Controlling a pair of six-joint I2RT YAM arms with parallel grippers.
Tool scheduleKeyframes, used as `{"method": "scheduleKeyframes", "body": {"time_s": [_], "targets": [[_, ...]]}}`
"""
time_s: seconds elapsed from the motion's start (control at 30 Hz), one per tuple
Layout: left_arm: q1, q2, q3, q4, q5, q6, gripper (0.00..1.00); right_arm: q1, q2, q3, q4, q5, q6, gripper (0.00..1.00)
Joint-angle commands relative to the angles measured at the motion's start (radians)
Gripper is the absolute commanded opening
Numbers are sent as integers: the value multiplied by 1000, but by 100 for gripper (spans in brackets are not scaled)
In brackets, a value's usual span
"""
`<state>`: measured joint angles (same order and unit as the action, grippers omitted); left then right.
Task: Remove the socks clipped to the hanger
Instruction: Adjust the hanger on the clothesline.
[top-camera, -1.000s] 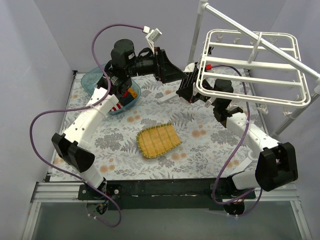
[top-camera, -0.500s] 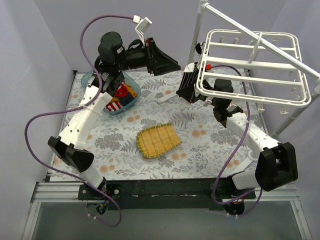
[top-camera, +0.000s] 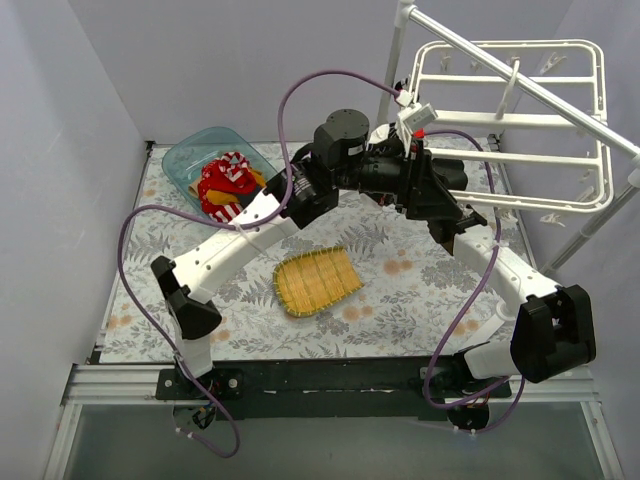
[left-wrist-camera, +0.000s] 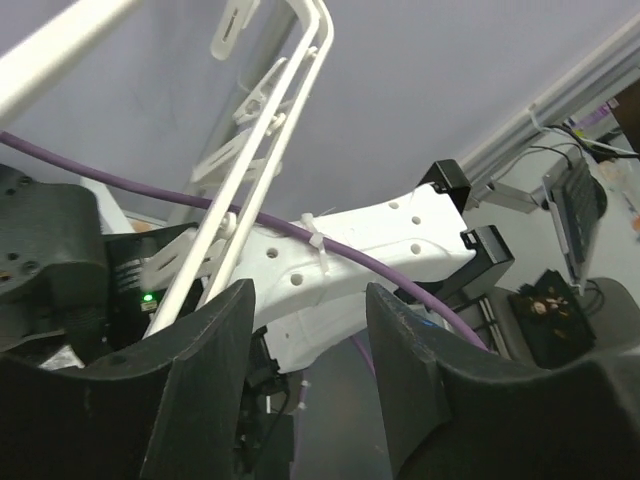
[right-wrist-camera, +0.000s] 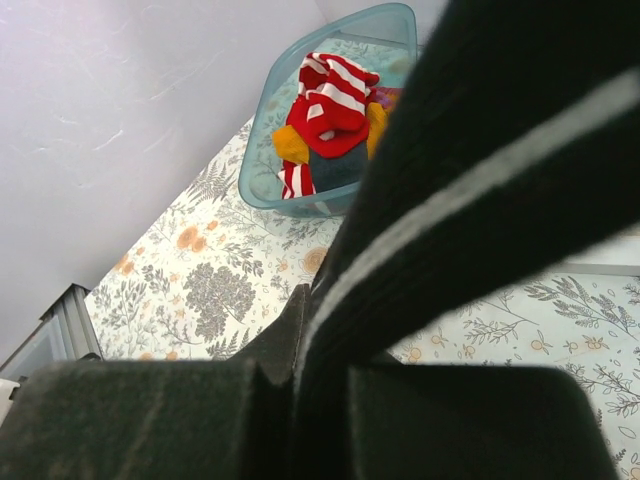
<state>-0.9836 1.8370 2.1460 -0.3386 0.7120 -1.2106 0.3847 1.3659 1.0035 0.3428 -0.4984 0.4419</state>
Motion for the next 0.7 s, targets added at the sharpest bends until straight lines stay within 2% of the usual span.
{"method": "scheduleKeyframes", "body": {"time_s": [0.0,0.17,0.43,0.67], "targets": [[28,-122,40,-22,-133,74,50,3,-18,-2,41,-19,-5,1],[115,-203,0,-40,-197,80,53,3,-13,-3,50,-19,3,1],[336,-248,-46,-46,-74,-26,56,5,-4,12,42,-23,4,1],[378,-229,-78,-56,-36,-87,63,3,1,15,42,-25,8,1]]}}
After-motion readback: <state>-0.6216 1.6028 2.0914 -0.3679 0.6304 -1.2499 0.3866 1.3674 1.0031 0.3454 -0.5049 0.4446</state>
